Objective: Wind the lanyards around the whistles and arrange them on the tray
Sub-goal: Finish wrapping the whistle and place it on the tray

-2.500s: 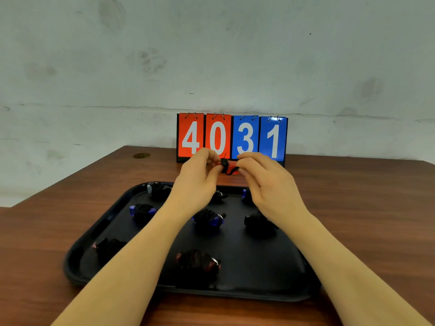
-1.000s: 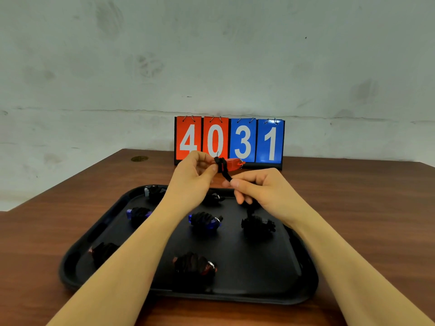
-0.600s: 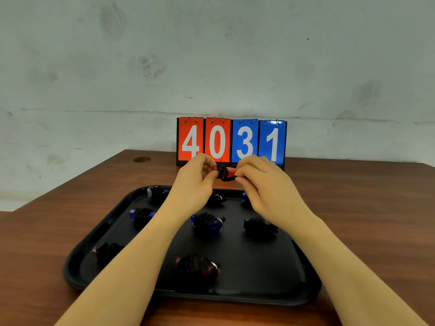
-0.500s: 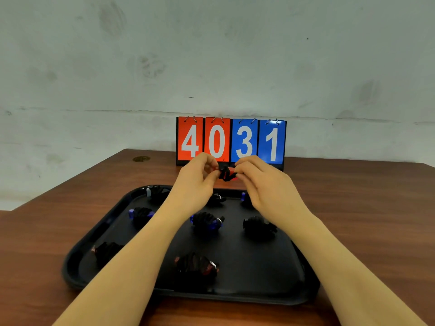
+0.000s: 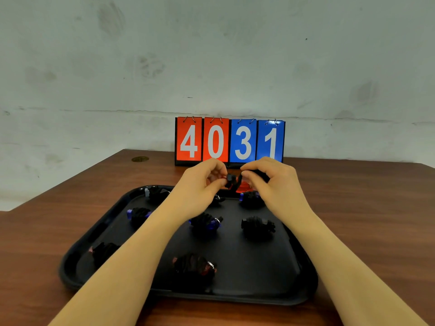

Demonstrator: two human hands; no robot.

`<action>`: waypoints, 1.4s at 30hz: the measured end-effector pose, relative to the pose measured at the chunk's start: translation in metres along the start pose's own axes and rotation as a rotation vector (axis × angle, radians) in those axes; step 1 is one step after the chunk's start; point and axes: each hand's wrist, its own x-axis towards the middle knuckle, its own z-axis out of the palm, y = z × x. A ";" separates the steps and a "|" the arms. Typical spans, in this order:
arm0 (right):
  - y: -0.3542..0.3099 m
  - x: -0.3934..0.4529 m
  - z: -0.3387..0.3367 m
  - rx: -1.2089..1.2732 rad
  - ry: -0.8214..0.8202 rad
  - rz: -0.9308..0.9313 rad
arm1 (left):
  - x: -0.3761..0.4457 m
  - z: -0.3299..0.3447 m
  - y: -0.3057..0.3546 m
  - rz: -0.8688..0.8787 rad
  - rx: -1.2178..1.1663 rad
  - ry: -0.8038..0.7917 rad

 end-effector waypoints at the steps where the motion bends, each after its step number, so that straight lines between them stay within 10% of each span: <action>1: 0.000 0.000 -0.002 0.049 -0.007 0.043 | 0.000 0.000 0.000 0.002 -0.009 -0.015; 13: -0.007 0.005 -0.012 0.737 -0.058 0.456 | 0.000 -0.007 0.005 -0.004 -0.376 -0.038; 24: -0.011 -0.001 0.006 0.489 -0.141 0.325 | 0.004 -0.005 0.000 -0.176 -0.570 0.154; 37: -0.015 -0.004 0.006 0.138 -0.342 0.113 | 0.009 -0.003 -0.007 -0.219 -0.165 0.289; 42: -0.009 -0.005 0.010 -0.283 -0.131 -0.219 | 0.007 -0.001 -0.007 -0.183 -0.059 0.245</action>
